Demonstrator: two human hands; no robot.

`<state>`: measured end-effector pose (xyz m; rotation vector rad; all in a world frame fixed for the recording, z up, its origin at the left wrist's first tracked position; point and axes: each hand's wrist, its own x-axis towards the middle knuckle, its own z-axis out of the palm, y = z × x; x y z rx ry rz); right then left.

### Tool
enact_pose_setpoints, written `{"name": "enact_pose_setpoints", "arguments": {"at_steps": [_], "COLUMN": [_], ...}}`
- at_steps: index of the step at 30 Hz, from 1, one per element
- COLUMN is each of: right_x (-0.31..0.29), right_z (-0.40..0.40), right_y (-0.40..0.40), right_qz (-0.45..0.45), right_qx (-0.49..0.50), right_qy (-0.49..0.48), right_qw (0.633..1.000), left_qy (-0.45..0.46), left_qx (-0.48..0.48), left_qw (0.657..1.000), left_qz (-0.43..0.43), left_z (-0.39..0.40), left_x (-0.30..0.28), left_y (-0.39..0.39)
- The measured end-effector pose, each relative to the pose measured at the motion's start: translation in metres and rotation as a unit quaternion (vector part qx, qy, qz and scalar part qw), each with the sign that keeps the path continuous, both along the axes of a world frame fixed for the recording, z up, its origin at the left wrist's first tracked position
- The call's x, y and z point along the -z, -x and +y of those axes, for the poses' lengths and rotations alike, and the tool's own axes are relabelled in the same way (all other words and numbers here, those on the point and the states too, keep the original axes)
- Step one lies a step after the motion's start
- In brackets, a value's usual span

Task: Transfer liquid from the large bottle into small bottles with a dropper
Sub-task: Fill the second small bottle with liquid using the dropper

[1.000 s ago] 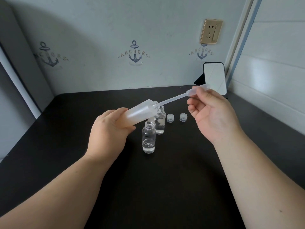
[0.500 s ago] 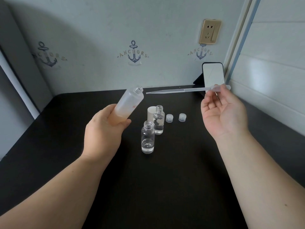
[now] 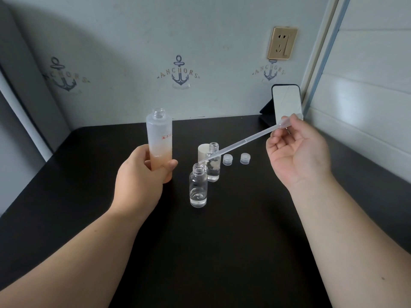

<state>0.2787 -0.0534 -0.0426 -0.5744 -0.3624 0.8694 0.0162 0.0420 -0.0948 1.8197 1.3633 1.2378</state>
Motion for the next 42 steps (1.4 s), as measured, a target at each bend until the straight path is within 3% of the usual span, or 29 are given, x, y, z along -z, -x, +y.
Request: {"name": "enact_pose_setpoints", "arguments": {"at_steps": [11, 14, 19, 25, 28, 32, 37, 42], "right_x": [0.000, 0.000, -0.001, -0.001, -0.001, 0.000, -0.001, -0.001], "right_z": [0.001, 0.001, 0.001, 0.000, 0.000, 0.001, 0.001, 0.001], "right_y": [0.000, 0.000, 0.001, 0.001, -0.001, -0.001, -0.001, 0.000], "right_qz": [-0.010, -0.007, -0.005, -0.005, -0.005, -0.009, -0.009, -0.003], "right_qx": [-0.002, -0.002, -0.003, -0.005, -0.001, 0.000, 0.004, 0.005], "right_qy": [0.007, 0.009, 0.010, 0.009, 0.010, 0.017, 0.013, 0.002], "right_qw": [1.000, 1.000, 1.000, 1.000, 1.000, 1.000, 1.000, 1.000], "left_qy": [0.019, 0.027, -0.073, -0.078, -0.034, 0.023, -0.012, -0.035], "left_qx": [0.014, 0.017, -0.047, 0.079, 0.196, 0.302, 0.280, 0.272], "left_qw": [1.000, 0.998, 0.991, 0.989, 0.978, 0.952, 0.946, 0.946], "left_qz": [0.002, -0.052, -0.101, -0.102, -0.066, 0.047, 0.162, 0.175], "left_z": [-0.002, -0.008, -0.020, -0.034, -0.037, -0.033, -0.028, -0.026], "left_x": [-0.002, -0.007, -0.015, -0.016, -0.015, -0.014, -0.009, -0.007], "left_y": [0.000, 0.001, 0.012, 0.007, 0.004, 0.003, -0.002, -0.002]}}
